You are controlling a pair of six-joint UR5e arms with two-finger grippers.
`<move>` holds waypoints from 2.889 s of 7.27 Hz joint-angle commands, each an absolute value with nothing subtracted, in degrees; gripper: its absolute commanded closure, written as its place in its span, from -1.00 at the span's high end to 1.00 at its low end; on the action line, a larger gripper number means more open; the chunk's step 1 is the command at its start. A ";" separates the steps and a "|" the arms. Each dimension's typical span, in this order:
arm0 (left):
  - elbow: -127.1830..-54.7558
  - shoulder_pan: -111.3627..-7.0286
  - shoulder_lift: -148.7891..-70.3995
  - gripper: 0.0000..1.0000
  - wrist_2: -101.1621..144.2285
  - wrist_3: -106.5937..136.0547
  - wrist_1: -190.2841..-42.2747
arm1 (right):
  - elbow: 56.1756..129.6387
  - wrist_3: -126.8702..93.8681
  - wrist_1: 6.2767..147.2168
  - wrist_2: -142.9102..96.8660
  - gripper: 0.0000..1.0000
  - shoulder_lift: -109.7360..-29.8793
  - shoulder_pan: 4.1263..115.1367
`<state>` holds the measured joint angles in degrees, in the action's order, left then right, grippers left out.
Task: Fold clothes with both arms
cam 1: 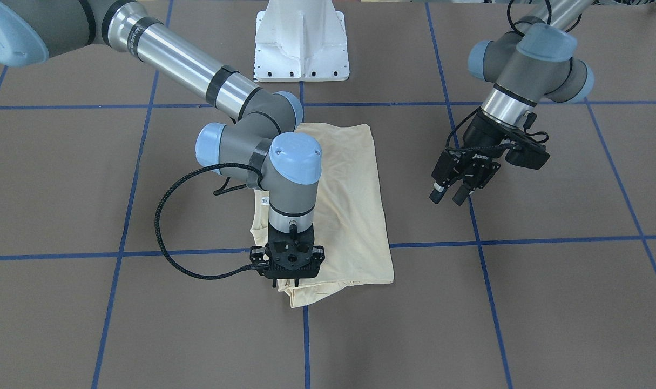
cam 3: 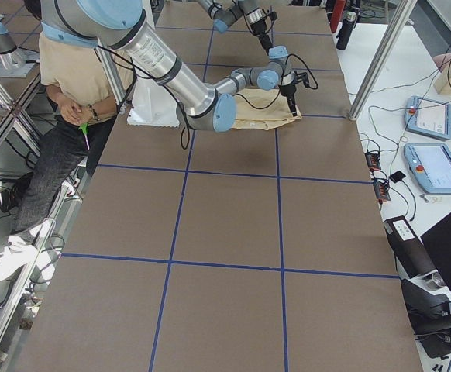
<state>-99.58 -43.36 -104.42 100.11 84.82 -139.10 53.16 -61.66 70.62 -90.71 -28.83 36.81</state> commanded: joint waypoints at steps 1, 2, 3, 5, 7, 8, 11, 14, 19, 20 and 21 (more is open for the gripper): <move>-99.58 -43.42 -104.41 0.43 100.11 84.81 -138.96 | 50.80 -61.09 67.24 -90.62 -0.11 -28.48 36.83; -99.49 -43.33 -104.41 0.43 100.02 84.81 -138.96 | 50.80 -61.08 67.32 -90.62 -0.70 -28.30 36.83; -99.49 -43.33 -104.41 0.43 100.11 84.81 -138.96 | 50.80 -61.00 67.32 -90.79 -1.00 -28.30 37.00; -99.58 -43.33 -104.50 0.43 100.11 84.81 -138.96 | 50.89 -58.55 67.41 -90.88 -1.00 -28.39 37.44; -99.58 -43.33 -104.59 0.43 100.11 84.81 -138.96 | 51.93 -56.79 67.41 -93.06 -1.00 -28.91 39.36; -99.58 -43.24 -104.68 0.43 100.11 84.81 -138.96 | 52.55 -56.26 67.33 -93.25 -1.00 -30.22 39.55; -99.67 -43.24 -104.76 0.43 100.11 84.81 -138.96 | 54.32 -55.90 67.06 -93.25 -1.00 -32.52 39.46; -99.93 -43.24 -104.85 0.43 100.11 84.81 -138.25 | 54.84 -56.42 66.80 -93.43 0.17 -32.52 39.64; -101.60 -43.33 -104.59 0.43 102.91 84.73 -137.02 | 93.01 -90.15 67.85 -100.20 0.30 -56.74 35.61; -101.86 -43.33 -104.59 0.43 104.49 84.81 -136.76 | 98.47 -101.57 72.20 -99.24 0.28 -58.00 32.90; -102.47 -43.33 -104.85 0.43 104.68 84.81 -135.10 | 104.18 -110.65 77.21 -95.31 0.27 -60.62 27.48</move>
<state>-101.87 -43.32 -104.69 103.83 84.78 -136.47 96.77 -98.27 71.90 -98.62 -57.43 32.80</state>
